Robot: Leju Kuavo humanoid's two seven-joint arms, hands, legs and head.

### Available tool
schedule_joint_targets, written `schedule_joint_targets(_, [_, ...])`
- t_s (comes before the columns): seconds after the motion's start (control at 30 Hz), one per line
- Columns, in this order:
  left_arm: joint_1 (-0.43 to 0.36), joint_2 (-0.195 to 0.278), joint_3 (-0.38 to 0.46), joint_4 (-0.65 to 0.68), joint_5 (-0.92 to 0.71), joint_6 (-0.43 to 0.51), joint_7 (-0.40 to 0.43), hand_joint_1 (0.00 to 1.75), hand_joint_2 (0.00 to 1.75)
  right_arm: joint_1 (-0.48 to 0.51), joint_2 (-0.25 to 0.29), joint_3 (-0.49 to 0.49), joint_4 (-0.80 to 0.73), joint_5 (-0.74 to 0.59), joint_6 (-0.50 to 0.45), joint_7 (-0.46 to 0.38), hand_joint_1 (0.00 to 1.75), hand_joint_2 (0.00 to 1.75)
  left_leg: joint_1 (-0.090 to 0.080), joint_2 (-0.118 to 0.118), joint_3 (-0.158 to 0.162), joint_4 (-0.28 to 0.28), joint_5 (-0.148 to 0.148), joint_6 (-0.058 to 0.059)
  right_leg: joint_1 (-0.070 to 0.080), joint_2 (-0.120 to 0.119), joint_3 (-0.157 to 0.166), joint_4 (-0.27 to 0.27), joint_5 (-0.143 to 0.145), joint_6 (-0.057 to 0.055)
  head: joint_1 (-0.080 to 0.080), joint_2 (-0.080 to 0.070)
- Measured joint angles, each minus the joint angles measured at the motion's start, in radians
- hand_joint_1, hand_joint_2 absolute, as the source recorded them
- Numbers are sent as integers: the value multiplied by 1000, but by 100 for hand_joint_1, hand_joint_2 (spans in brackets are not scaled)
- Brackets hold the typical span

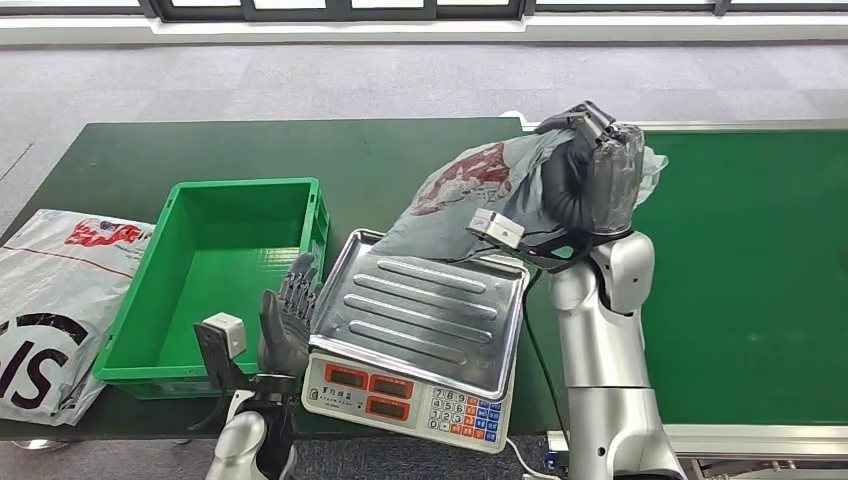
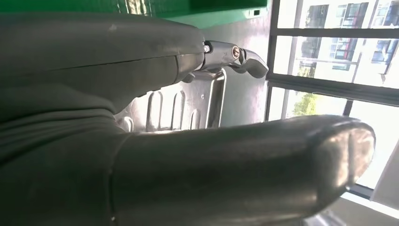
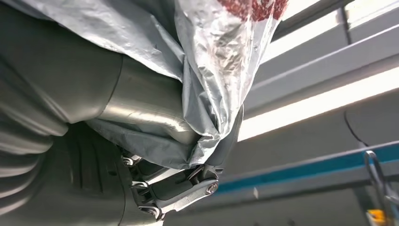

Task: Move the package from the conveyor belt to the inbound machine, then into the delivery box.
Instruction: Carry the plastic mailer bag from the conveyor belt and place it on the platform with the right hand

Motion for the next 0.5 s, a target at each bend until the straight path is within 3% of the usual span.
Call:
schedule_joint_targets(0.2, [0, -1, -1, 6, -11, 5, 6, 0, 0, 40, 38, 126, 51, -79, 0, -4, 175, 175, 0, 0, -2, 0, 0, 0, 0, 0, -3, 0, 0, 0, 0, 0])
schedule_joint_targets(0.5, [0, -1, -1, 6, -16, 5, 7, 0, 0, 54, 52, 168, 76, -83, 0, -5, 175, 175, 0, 0, -3, 0, 0, 0, 0, 0, -4, 0, 0, 0, 0, 0])
